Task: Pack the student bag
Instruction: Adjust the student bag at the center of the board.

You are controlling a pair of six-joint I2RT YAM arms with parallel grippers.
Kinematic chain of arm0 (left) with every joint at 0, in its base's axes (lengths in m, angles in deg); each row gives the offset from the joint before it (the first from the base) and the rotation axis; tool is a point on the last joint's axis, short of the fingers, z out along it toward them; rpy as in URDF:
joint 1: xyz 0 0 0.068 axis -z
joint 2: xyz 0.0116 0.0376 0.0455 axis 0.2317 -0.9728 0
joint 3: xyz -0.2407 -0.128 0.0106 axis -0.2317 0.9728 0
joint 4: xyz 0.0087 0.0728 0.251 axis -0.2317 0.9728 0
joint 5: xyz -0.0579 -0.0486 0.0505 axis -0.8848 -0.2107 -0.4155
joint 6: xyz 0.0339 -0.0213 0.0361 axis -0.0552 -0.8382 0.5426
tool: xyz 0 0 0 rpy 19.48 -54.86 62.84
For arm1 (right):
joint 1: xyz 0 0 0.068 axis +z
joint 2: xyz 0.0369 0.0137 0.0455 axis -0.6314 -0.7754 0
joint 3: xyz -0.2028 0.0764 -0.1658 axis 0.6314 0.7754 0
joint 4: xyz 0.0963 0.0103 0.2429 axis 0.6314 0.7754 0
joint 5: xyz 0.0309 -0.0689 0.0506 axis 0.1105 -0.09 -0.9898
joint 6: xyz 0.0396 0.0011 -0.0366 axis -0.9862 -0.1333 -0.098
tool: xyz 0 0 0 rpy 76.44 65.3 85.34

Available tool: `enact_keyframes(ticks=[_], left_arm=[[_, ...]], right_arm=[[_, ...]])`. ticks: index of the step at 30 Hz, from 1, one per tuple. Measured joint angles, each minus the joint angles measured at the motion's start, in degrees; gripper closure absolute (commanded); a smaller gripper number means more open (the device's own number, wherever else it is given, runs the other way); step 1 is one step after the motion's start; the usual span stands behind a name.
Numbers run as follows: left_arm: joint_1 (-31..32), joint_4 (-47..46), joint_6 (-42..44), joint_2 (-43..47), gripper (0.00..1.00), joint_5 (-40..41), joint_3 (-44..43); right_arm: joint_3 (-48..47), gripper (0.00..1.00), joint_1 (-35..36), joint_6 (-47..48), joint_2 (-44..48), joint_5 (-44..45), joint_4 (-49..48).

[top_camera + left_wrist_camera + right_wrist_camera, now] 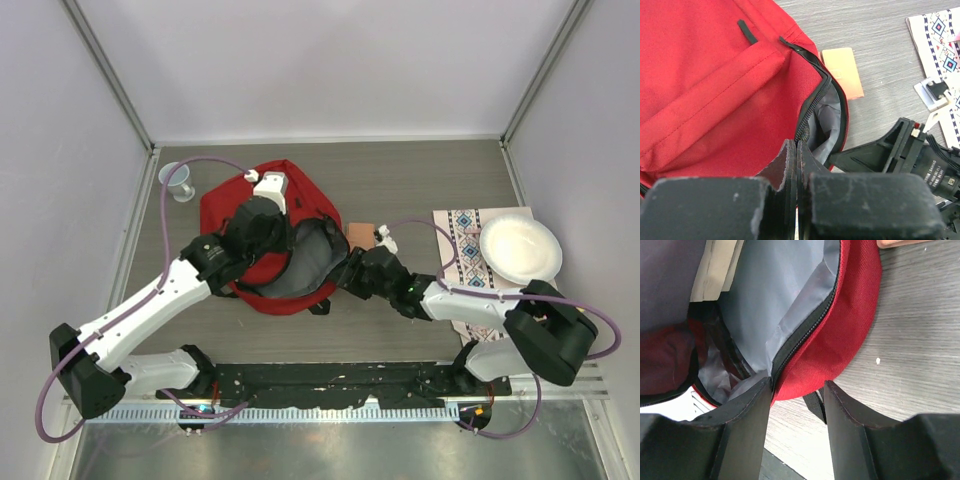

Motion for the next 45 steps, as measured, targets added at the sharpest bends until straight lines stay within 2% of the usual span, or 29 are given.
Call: enact_keyframes(ticks=[10, 13, 14, 16, 17, 19, 20, 24, 31, 40, 44, 45], left_arm=[[0.0, -1.14, -0.42, -0.17, 1.0, -1.95, 1.38], [0.0, -1.46, -0.9, -0.66, 1.0, -2.58, 1.42], [0.0, -1.55, -0.96, -0.76, 1.0, -2.82, 1.42], [0.0, -1.68, -0.98, -1.09, 1.0, -3.26, 1.46], [0.0, -1.7, -0.98, -1.31, 1.0, -3.43, 1.49], [0.0, -1.81, -0.96, -1.79, 1.0, -3.85, 1.49], [0.0, -1.9, -0.96, -2.03, 1.0, -4.04, 1.53], [0.04, -2.1, -0.85, -2.62, 1.0, -5.03, 2.19], [0.76, -3.21, 0.26, -4.46, 1.0, -7.48, 3.58], [5.51, -3.93, 3.54, -9.11, 1.0, -10.32, 3.8], [6.73, -3.69, 4.59, -9.33, 0.7, -13.7, 4.26], [6.75, -3.54, 4.9, -9.35, 0.66, -14.69, 4.26]], right_arm=[[-2.73, 0.5, -1.07, 0.02, -4.28, -1.18, -4.39], [-2.75, 0.58, -1.07, 0.13, -4.28, -1.16, -4.85], [-2.75, 0.66, -1.07, 0.17, -4.31, -1.16, -4.87], [-2.78, 0.76, -1.07, 0.48, -4.46, -1.18, -4.98], [-2.86, 0.87, -1.07, 0.57, -4.7, -1.25, -4.96], [-3.23, 0.99, -1.07, 0.79, -5.51, -1.46, -4.92], [-3.48, 0.99, -1.07, 1.05, -5.88, -1.66, -4.76], [-3.76, 0.99, -1.07, 1.68, -5.4, -1.73, -3.23], [-3.87, 0.99, -1.07, 2.89, 2.23, -1.42, 6.97], [-5.14, 0.97, -1.01, 2.82, 3.96, -1.42, 15.76], [-5.9, 0.74, -1.01, 3.17, 3.93, -1.31, 16.24], [-5.97, 0.61, -1.01, 3.3, 3.96, -1.14, 16.24]])
